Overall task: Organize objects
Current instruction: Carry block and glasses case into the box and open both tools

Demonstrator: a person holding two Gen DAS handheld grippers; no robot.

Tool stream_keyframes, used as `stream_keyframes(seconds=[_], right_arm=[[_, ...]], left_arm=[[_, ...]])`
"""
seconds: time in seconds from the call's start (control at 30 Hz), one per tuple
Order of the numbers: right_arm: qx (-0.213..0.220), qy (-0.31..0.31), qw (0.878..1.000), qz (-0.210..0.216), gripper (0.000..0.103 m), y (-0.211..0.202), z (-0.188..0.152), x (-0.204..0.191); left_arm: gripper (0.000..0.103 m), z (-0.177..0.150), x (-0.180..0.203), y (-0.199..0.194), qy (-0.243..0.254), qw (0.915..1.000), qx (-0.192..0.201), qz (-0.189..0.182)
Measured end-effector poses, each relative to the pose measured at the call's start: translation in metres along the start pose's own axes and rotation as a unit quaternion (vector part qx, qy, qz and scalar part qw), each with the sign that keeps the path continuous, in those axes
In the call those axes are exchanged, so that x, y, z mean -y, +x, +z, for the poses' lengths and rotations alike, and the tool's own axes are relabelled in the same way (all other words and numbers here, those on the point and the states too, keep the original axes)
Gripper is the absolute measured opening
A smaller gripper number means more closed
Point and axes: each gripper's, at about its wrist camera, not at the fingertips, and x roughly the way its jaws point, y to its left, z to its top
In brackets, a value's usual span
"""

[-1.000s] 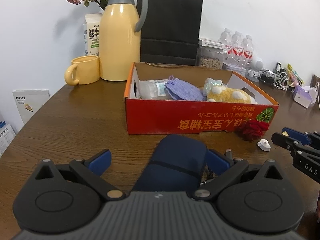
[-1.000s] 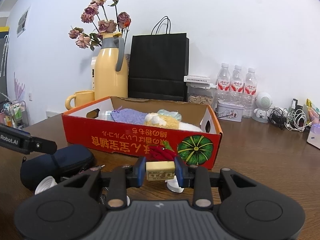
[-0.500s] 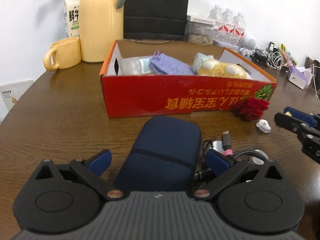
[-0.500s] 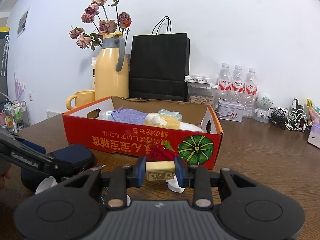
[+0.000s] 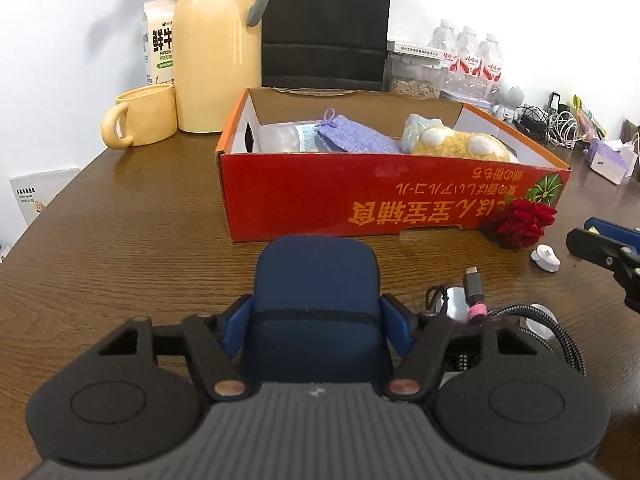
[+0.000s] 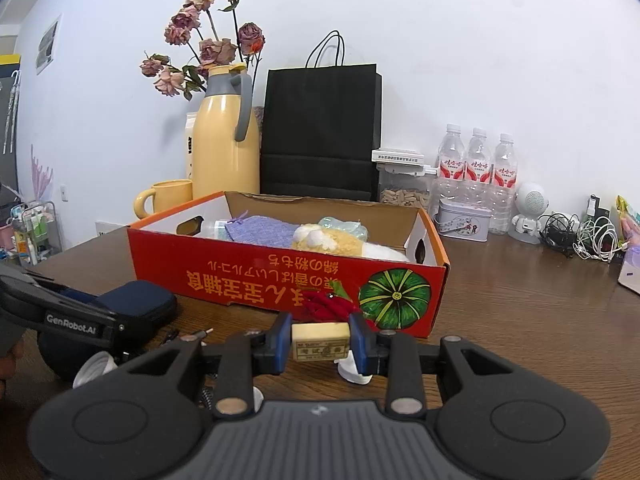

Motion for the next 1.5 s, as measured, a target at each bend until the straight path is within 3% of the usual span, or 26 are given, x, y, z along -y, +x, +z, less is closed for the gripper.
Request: stream_keyframes(seconds=[0.23, 0.53, 0.87, 1.27, 1.5], right_arm=[[0.001, -0.001, 1.0, 0.001, 0.03, 0.0, 0.0, 0.0], [0.006, -0.017, 1.0, 0.006, 0.029, -0.004, 0.002, -0.008], [0.049, -0.032, 0.998, 0.02, 0.03, -0.002, 0.046, -0.01], [0.057, -0.021, 0.998, -0.007, 0.03, 0.071, 0.102, 0.002], [0.051, 0.01, 0.999, -0.014, 0.03, 0.116, 0.108, 0.022]], left_arm=[[0.064, 0.0, 0.001, -0.011, 0.003, 1.0, 0.0, -0.004], [0.064, 0.015, 0.002, -0.038, 0.003, 0.9992, 0.037, -0.011], [0.064, 0.064, 0.016, -0.05, 0.008, 0.9956, 0.088, -0.032], [0.064, 0.128, 0.021, 0.003, -0.022, 0.9932, 0.107, -0.042], [0.064, 0.146, 0.024, 0.051, -0.042, 0.9932, 0.102, -0.036]])
